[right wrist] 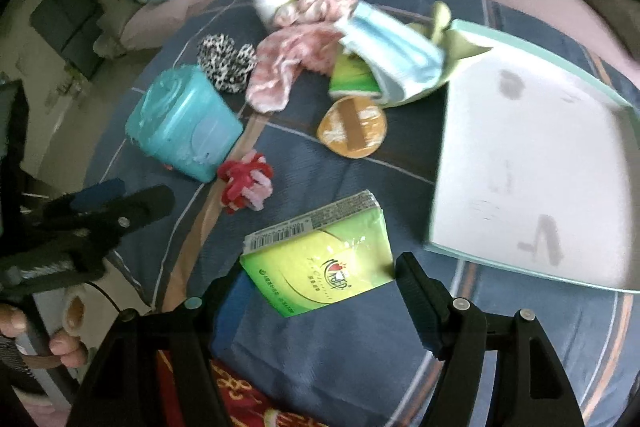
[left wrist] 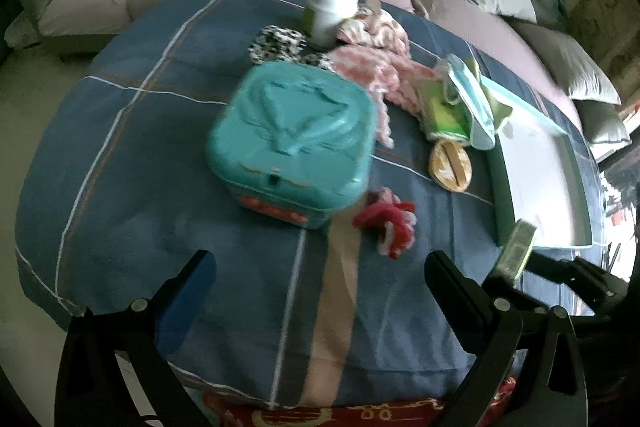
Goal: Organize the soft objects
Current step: 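Grasp the green tissue pack with the right gripper while the left gripper approaches the red fuzzy toy, then grasp the red-and-white fuzzy toy with the left gripper and lift it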
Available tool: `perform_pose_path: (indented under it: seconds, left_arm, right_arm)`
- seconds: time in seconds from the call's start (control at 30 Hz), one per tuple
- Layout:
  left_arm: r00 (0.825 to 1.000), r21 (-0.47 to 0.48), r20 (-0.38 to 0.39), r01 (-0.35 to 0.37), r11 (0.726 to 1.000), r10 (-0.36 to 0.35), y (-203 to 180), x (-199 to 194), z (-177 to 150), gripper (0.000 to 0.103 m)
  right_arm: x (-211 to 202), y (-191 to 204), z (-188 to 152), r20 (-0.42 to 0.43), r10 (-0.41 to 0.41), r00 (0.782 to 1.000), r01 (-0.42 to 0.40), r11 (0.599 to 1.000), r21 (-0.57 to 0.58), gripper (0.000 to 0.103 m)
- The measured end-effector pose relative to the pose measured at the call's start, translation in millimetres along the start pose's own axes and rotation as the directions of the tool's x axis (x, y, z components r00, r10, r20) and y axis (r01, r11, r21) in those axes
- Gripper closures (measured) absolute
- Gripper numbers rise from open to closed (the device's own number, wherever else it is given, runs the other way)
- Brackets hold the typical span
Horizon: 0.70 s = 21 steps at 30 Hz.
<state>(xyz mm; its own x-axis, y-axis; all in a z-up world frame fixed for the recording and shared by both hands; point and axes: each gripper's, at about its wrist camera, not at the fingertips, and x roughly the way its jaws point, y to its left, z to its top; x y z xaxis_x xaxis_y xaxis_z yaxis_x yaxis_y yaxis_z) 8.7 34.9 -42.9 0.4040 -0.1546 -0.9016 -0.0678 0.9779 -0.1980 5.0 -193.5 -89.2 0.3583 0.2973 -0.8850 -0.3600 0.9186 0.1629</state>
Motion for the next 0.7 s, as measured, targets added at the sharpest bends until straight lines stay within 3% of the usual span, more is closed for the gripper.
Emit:
perform_pose_path:
  seconds: [0.27,0.4,0.57,0.7]
  left_arm:
    - [0.999,0.047,-0.05,0.007,0.999,-0.005,-24,16,1,0.002]
    - [0.996,0.052,-0.089,0.003,0.999,0.001,-33,27,3,0.015]
    - [0.995,0.06,-0.104,0.007,0.998,0.0,-42,36,6,0.017]
    - [0.993,0.045,-0.119,0.013,0.999,-0.008,-47,47,12,0.025]
  right_arm:
    - [-25,-11,-7,0.048,-0.02,0.999,0.019,1.0,0.021,0.029]
    - [-36,-16,-12,0.063,-0.03,0.998,0.028,0.999,0.035,0.029]
    - [-44,-23,-15,0.076,-0.034,0.997,0.031,0.998,0.049,0.029]
    - [-45,-26,-15,0.079,-0.031,0.996,0.027,0.998,0.061,0.029]
